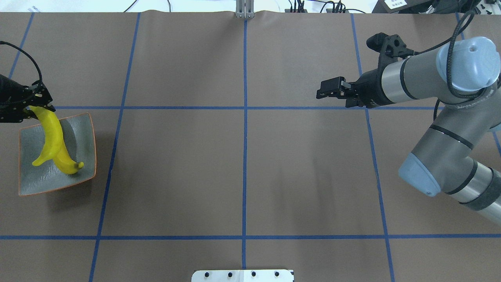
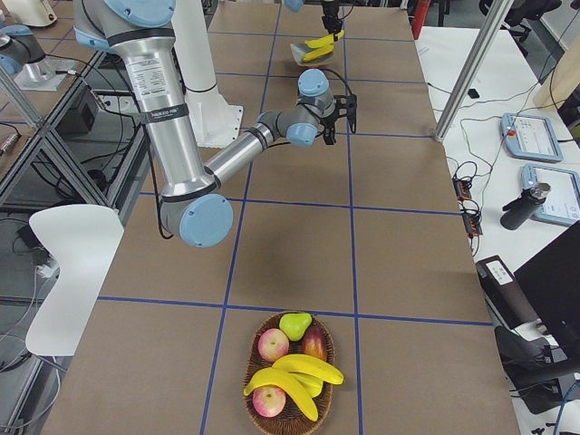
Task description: Transfer all bananas from basket to plate
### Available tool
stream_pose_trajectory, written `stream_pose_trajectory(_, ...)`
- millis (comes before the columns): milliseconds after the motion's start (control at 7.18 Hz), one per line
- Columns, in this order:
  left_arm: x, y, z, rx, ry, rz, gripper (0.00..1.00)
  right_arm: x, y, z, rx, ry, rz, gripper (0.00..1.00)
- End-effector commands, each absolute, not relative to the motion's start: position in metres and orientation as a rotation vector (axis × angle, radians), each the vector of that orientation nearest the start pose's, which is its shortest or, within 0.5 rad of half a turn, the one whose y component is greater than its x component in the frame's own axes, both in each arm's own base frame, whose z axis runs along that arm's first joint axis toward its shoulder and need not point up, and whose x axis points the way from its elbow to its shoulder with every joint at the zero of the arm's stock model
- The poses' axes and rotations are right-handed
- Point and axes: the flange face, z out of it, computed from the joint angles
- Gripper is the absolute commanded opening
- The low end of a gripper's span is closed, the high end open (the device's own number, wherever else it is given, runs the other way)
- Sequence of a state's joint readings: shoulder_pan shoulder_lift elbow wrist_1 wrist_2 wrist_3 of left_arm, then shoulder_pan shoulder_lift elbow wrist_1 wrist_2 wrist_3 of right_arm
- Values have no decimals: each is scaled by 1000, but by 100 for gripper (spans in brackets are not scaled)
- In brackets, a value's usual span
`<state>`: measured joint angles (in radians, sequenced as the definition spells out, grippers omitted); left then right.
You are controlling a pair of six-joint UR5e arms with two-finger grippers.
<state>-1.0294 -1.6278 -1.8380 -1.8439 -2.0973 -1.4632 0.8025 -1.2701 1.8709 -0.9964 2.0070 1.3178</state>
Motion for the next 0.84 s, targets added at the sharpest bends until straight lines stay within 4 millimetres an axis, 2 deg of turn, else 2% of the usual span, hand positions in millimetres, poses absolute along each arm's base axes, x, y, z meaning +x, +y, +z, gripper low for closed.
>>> stream_pose_trajectory(0,201,-490,497,-170,656,-764,0,-336,-475,294,253,-1179,232,100)
stream_pose_trajectory(139,201,-489,506,-194,632,-772,0,-337,-474,294,252,-1179,231,100)
stream_pose_trajectory(557,208,-482,516,-250,566,-782,0,-338,-474,295,255,-1176,233,100)
stream_pose_trajectory(696,216,-479,520,-259,557,-771,0,-338,-471,303,246,-1165,234,100)
